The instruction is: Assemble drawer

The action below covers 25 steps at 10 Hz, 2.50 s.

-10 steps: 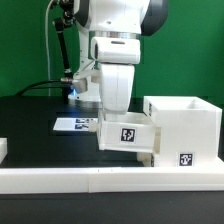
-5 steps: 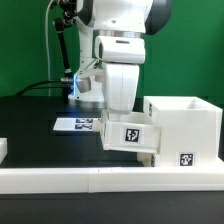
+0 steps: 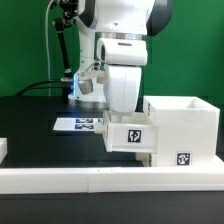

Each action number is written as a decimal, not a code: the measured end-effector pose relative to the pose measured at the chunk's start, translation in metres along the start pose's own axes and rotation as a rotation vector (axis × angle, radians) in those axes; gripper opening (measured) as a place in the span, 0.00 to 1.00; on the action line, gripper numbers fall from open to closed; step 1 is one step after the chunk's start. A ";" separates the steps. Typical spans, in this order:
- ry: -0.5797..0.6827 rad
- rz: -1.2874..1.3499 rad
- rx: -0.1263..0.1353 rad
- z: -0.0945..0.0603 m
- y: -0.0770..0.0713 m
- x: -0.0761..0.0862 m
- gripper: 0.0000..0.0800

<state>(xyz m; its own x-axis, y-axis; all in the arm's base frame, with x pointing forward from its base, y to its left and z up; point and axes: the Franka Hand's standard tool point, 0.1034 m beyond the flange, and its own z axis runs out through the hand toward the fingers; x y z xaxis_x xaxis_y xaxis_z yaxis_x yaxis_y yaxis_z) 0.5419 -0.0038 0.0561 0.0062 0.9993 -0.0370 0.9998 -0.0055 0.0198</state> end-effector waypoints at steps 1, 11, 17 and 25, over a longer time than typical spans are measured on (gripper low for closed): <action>0.000 0.001 0.001 0.001 0.000 0.000 0.06; 0.007 -0.006 -0.010 0.001 0.002 0.017 0.06; 0.008 -0.003 -0.006 0.003 0.001 0.017 0.53; -0.034 -0.042 -0.002 -0.039 0.037 -0.006 0.81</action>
Offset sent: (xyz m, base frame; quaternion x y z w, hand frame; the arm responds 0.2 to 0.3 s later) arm 0.0076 0.0185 -0.0030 0.0013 0.0082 -0.0066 0.9999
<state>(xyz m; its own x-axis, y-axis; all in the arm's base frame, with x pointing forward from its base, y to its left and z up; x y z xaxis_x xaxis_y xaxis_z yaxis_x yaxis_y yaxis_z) 0.5784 -0.0088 0.0955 -0.0351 0.9968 -0.0715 0.9991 0.0365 0.0191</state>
